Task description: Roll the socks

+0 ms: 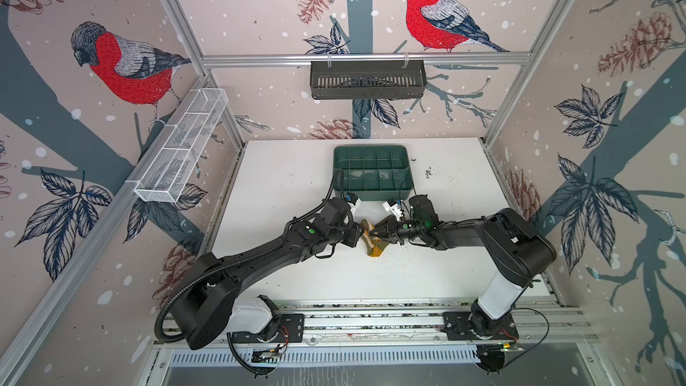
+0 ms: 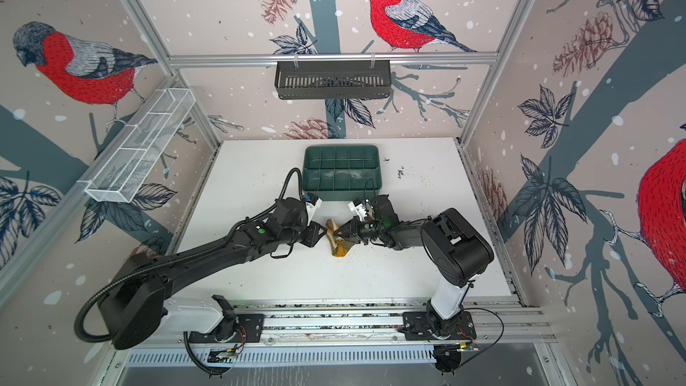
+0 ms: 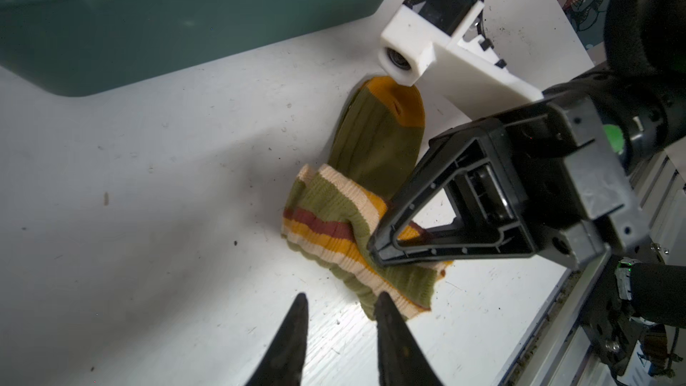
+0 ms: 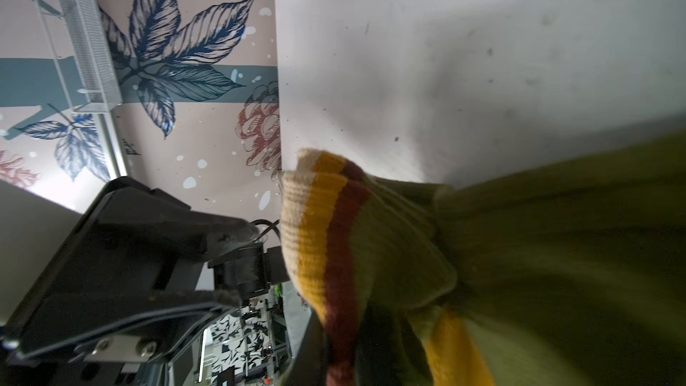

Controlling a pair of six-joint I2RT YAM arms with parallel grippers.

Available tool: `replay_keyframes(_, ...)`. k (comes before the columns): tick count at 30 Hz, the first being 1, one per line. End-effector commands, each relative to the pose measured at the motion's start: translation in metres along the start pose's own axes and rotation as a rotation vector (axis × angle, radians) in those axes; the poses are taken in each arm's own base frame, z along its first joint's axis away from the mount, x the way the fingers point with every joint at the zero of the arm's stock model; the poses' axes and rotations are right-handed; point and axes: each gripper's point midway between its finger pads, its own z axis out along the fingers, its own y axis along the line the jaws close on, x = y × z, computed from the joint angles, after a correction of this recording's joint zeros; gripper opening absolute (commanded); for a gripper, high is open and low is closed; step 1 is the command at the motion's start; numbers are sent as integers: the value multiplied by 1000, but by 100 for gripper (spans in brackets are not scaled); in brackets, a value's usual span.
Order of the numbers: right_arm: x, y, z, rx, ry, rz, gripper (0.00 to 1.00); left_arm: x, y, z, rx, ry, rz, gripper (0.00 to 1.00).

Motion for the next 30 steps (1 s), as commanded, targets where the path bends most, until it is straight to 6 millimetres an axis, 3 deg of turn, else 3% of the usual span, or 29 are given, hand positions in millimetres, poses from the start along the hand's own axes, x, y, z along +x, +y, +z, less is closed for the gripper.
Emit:
replay_keyframes(1,14,-31,-3,109,34,19,11,-17,-12,5,33,-54,7,32)
replay_keyframes(6,19,-43,-5,107,26,48,11,-23,-14,8,33,-61,19,32)
replay_keyframes(13,21,-41,-5,94,30,44,10,-16,-17,17,50,-32,15,31)
replay_keyframes(17,21,-25,-6,29,37,23,10,-11,-20,19,54,-18,18,30)
replay_keyframes(23,27,0,-7,-40,64,-1,12,-14,-20,5,41,-40,19,30)
replay_keyframes(30,43,11,7,-50,124,-17,13,-2,-18,-8,29,-35,17,30)
